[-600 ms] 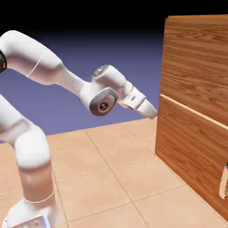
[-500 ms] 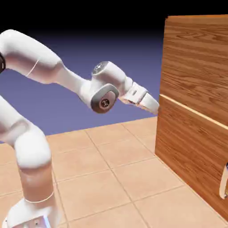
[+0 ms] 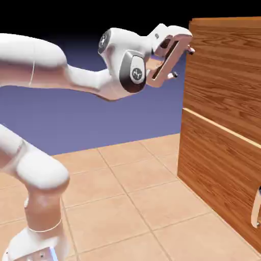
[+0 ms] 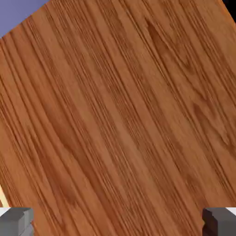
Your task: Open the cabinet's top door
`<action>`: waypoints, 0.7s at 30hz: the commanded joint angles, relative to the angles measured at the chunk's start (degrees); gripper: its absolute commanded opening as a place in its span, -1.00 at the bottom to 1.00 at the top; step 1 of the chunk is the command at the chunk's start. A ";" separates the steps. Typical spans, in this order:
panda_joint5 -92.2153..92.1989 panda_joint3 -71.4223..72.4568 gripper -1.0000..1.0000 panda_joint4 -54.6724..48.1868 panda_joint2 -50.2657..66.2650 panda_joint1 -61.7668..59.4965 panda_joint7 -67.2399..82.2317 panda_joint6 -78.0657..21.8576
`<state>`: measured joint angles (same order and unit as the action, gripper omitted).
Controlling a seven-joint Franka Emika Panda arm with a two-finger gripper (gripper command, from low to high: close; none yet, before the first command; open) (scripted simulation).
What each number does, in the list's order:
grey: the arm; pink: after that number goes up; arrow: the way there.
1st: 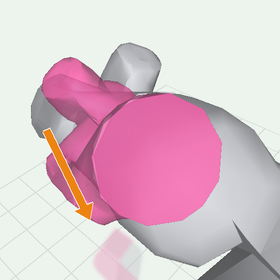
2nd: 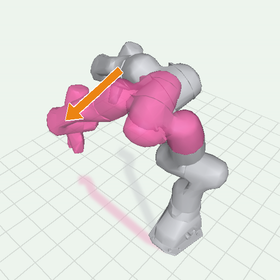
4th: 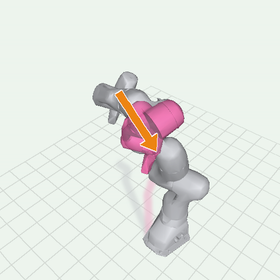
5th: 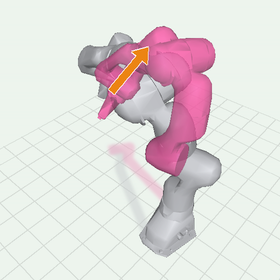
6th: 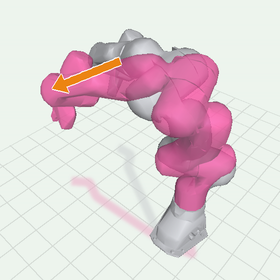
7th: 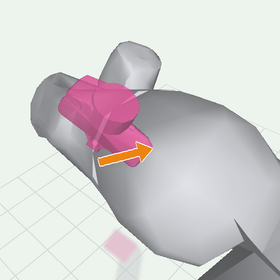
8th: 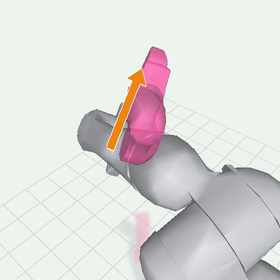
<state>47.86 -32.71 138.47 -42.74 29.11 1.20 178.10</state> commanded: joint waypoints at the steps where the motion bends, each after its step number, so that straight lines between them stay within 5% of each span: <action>1: 2.50 -1.71 0.00 -1.17 -0.53 1.48 2.28 0.21; 21: 52.33 -35.77 0.00 -24.64 -11.03 31.08 47.74 4.47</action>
<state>100.19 -68.48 113.83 -53.77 60.19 48.94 182.57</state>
